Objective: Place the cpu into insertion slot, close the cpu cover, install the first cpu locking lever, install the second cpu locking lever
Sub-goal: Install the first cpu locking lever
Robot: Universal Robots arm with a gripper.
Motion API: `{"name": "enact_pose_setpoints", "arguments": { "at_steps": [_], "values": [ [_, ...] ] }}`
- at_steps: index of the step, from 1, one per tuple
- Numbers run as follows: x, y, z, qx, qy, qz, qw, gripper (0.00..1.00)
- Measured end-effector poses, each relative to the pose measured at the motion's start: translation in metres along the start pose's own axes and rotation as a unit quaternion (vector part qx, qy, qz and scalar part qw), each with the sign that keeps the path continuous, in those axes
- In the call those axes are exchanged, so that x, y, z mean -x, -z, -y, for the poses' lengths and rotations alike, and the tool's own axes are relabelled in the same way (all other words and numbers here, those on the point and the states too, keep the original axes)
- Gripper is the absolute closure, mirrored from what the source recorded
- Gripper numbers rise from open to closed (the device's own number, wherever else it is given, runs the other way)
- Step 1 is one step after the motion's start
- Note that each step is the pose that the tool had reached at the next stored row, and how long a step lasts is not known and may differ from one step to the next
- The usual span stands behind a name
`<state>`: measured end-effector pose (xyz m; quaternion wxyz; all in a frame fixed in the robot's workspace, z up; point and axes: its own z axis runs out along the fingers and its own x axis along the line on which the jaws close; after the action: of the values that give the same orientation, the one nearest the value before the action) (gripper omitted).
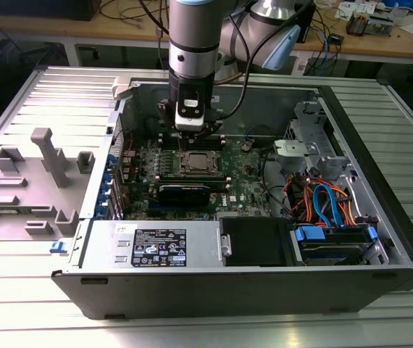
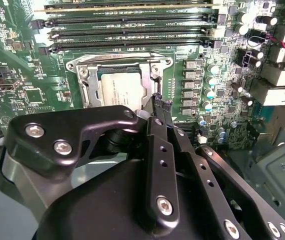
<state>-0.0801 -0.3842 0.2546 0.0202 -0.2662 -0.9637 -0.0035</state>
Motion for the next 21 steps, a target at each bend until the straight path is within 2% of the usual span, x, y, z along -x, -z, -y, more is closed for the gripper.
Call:
{"name": "enact_pose_setpoints", "arguments": {
  "at_steps": [3,8,12,13,15,17,21],
  "values": [
    [0.0,0.0,0.0,0.0001,0.0,-0.0001,1.0,0.89],
    [-0.0001,-0.0002,0.0001,-0.0014,0.043,0.0002,0.9991,0.89],
    [-0.0001,-0.0002,0.0001,0.0118,0.06,-0.0027,0.9982,0.89],
    [-0.0001,-0.0001,0.0001,0.0141,0.062,-0.0023,0.998,0.89],
    [0.0,-0.0001,0.0001,0.0159,0.068,0.0012,0.9976,0.89],
    [0.0,-0.0001,0.0002,0.0193,0.079,0.0085,0.9967,0.89],
    [0.0,0.0013,0.0002,0.0247,0.088,0.0198,0.9956,0.89]
  ]
}}
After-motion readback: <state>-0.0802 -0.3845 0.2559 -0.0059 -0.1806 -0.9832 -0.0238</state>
